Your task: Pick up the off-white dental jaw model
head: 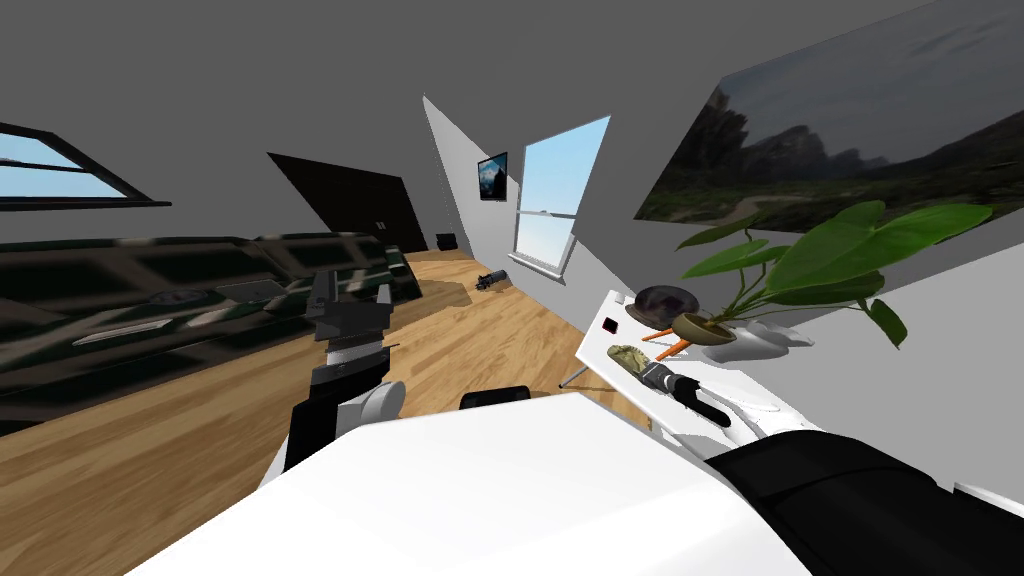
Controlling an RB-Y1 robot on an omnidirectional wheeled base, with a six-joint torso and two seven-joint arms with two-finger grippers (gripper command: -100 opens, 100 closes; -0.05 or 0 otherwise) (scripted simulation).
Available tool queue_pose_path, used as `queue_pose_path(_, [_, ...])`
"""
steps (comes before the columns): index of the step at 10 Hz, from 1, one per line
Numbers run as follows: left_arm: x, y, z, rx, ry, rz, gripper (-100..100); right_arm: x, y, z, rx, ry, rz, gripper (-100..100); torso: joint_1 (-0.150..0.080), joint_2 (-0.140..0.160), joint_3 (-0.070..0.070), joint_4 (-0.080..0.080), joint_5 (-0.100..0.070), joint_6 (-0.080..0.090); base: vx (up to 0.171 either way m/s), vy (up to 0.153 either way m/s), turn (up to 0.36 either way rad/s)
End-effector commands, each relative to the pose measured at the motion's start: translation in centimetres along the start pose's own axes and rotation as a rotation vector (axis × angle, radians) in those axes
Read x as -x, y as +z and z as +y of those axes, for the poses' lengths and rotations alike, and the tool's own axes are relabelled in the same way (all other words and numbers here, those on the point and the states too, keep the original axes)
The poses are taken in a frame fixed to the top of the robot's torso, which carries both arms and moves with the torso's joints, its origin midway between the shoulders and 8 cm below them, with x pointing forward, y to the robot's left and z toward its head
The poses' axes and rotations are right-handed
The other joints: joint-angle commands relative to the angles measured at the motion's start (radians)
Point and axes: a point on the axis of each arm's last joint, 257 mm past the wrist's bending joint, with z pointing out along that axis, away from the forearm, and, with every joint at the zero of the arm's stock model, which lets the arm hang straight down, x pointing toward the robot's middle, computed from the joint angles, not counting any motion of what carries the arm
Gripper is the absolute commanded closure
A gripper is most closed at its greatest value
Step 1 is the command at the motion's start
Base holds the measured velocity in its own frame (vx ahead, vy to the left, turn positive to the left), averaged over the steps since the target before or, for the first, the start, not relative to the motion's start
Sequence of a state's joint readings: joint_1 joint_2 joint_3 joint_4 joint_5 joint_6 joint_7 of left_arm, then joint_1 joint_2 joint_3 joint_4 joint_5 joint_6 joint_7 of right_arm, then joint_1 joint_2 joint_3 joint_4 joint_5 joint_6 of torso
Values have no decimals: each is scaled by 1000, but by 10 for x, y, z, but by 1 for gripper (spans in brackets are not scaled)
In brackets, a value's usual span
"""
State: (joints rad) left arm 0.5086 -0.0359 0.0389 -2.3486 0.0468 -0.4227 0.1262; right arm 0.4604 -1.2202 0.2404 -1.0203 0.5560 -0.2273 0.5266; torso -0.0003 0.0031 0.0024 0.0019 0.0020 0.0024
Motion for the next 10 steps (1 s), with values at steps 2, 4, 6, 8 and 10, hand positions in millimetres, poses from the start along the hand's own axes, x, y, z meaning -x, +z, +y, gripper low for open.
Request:
queue_pose_path(2, [0, 0, 0, 0, 0, 0, 0, 9, 0, -1, 4, -17, -15, 100, 0, 0, 0, 0, 0, 0, 36, 5, -117])
queue_pose_path(4, [0, 0, 0, 0, 0, 0, 0, 25, -1, 2, 24, -59, -47, 100, 2, -4, -2, -1, 1, 2, 124, 13, -313])
queue_pose_path(6, [0, 0, 0, 0, 0, 0, 0, 41, -4, 6, 44, -101, -78, 100, 3, -6, -3, -1, 2, 2, 125, 20, -314])
queue_pose_path(8, [0, 0, 0, 0, 0, 0, 0, 52, -5, 8, 57, -130, -98, 100, 4, -6, -3, 0, 5, 1, 113, 34, -219])
queue_pose_path(10, [0, 0, 0, 0, 0, 0, 0, 48, -5, 7, 55, -127, -94, 0, 4, -2, 0, 1, 4, 0, 17, 10, 2])
